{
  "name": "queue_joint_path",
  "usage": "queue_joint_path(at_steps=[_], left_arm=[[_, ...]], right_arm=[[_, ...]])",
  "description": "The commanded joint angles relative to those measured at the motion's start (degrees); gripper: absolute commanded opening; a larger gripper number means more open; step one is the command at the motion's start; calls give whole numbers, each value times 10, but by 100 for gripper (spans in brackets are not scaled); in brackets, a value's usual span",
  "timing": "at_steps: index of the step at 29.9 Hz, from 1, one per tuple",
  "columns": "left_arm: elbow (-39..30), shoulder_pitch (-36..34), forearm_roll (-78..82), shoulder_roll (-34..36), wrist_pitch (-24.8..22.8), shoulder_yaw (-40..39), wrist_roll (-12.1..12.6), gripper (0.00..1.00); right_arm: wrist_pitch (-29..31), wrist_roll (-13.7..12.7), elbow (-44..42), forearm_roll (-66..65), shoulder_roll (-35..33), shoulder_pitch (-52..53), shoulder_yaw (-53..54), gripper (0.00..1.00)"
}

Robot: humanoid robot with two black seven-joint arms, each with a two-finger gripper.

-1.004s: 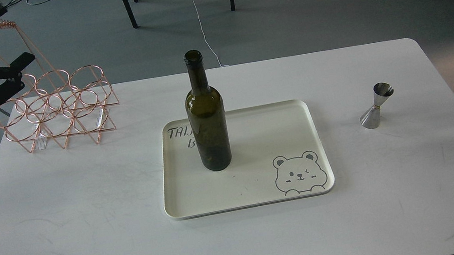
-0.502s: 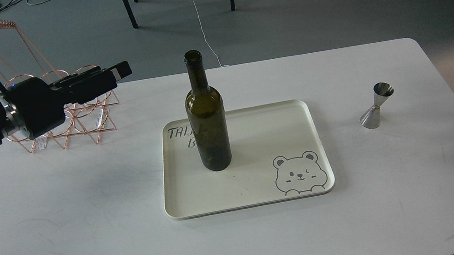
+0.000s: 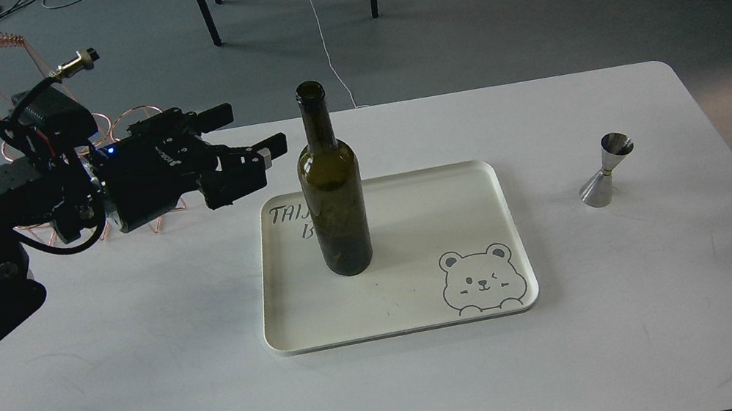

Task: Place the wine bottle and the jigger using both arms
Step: 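Reach the left gripper toward the neck of the green wine bottle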

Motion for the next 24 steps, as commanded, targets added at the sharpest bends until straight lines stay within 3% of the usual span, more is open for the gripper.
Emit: queue_joint_path(at_steps=[1, 10, 24], left_arm=[[0, 0, 29, -11, 2, 12, 0, 96], [9, -2, 89, -62, 25, 12, 5, 94], [15, -12, 88, -79, 29, 3, 10, 91]], right_arm=[[0, 0, 0, 0, -2, 0, 0, 99], [0, -1, 1, 0, -2, 1, 2, 99], [-1, -3, 1, 0, -6, 1, 2, 99]])
